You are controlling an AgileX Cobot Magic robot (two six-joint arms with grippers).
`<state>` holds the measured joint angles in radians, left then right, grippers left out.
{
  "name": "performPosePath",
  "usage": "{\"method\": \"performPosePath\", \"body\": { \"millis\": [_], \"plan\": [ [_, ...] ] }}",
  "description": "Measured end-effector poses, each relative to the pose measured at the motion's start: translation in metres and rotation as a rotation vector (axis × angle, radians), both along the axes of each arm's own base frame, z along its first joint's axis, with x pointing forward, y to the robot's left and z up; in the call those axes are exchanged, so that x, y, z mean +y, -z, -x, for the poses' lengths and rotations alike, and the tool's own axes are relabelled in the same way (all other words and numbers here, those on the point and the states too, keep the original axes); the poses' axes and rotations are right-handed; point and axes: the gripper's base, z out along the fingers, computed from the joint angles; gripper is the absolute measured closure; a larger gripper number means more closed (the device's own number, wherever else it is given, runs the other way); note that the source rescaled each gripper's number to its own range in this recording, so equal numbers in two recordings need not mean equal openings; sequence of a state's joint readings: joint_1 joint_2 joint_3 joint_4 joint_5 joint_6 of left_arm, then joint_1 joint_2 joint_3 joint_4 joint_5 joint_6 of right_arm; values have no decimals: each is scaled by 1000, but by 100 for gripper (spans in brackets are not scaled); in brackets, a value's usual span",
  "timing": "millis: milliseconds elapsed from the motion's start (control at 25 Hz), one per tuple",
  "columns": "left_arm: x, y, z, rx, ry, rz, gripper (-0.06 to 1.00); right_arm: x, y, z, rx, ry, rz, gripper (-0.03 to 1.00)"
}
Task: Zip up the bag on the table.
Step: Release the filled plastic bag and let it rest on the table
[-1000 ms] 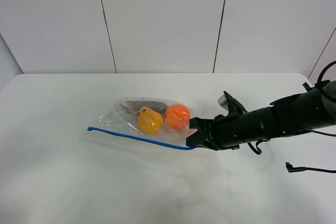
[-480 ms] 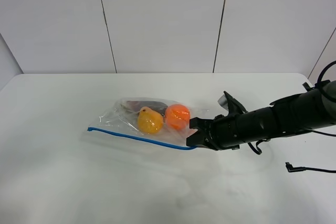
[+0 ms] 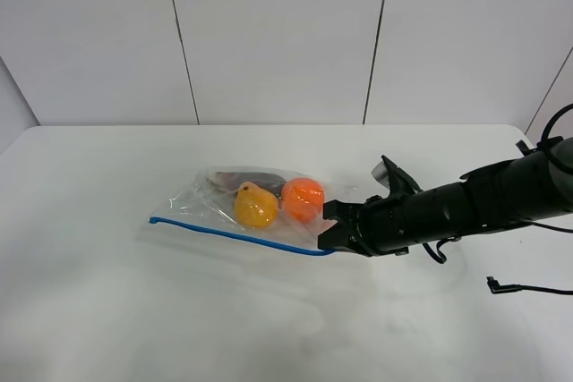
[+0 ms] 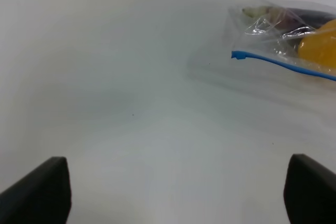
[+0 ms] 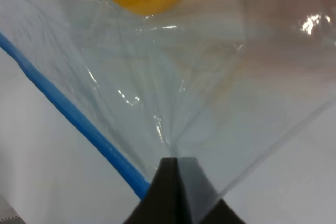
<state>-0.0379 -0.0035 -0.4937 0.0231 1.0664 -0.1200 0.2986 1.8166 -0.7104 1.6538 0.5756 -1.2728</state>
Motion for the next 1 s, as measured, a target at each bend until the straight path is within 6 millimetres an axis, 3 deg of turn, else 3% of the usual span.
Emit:
{"method": "performPosePath", "body": {
  "millis": [1000],
  "plan": [
    [0, 0, 0, 0, 0, 0, -2, 0, 0, 0, 0, 1, 1, 97]
  ]
}}
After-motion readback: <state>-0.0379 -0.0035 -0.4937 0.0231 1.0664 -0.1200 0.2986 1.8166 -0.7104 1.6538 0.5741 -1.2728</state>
